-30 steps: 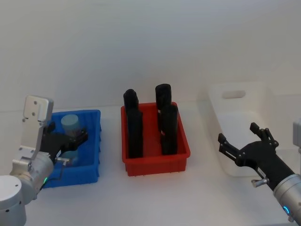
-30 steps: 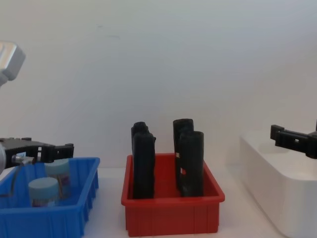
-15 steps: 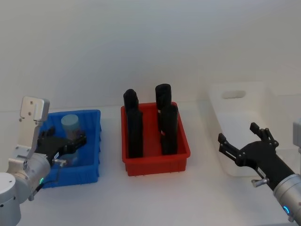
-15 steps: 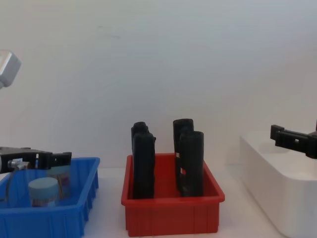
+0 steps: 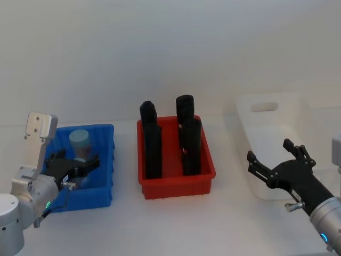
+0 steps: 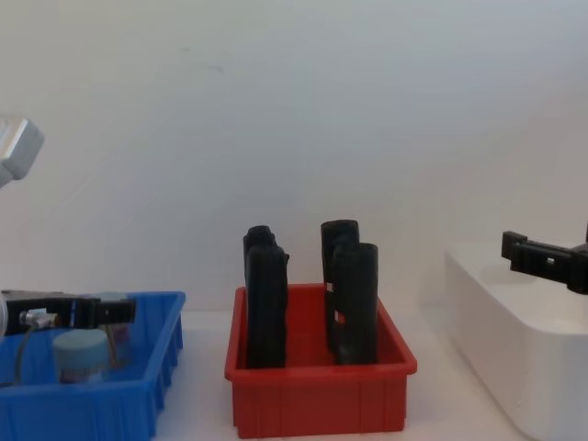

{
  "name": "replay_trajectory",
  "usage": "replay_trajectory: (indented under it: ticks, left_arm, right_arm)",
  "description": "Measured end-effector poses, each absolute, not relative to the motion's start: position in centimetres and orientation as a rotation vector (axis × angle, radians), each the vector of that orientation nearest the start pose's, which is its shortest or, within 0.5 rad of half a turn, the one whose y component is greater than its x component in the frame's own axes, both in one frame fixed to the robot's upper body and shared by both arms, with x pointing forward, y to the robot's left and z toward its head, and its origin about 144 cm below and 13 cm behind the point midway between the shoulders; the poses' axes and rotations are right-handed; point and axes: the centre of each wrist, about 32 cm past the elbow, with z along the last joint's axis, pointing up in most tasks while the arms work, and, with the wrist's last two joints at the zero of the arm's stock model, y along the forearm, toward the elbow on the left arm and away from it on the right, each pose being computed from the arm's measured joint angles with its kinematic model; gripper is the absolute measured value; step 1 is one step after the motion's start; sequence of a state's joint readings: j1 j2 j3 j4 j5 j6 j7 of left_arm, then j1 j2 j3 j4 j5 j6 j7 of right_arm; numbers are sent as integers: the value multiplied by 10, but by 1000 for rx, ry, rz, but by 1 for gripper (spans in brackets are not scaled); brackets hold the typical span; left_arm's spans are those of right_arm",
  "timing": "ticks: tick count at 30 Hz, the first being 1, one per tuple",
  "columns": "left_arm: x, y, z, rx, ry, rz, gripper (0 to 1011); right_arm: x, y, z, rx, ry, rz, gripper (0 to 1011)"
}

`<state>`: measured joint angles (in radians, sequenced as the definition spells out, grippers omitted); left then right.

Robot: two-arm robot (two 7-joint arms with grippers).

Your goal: Pick the cotton swabs from the blue box and place them into the white box.

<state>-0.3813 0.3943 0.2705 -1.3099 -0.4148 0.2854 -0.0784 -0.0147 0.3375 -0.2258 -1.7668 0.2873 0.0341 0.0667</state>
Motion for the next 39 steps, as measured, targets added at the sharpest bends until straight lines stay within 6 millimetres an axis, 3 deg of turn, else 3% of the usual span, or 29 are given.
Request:
replay_trajectory:
  ticks: [34,39]
  left_arm:
    - [568,309,1181,319,175,1361,1004]
    - [570,311,1179,316,187,1357,926]
  right_arm:
    - [443,-237,1189,26,-75,-1229,1002]
    - [443,-237,1189,26,-75,-1229,1002]
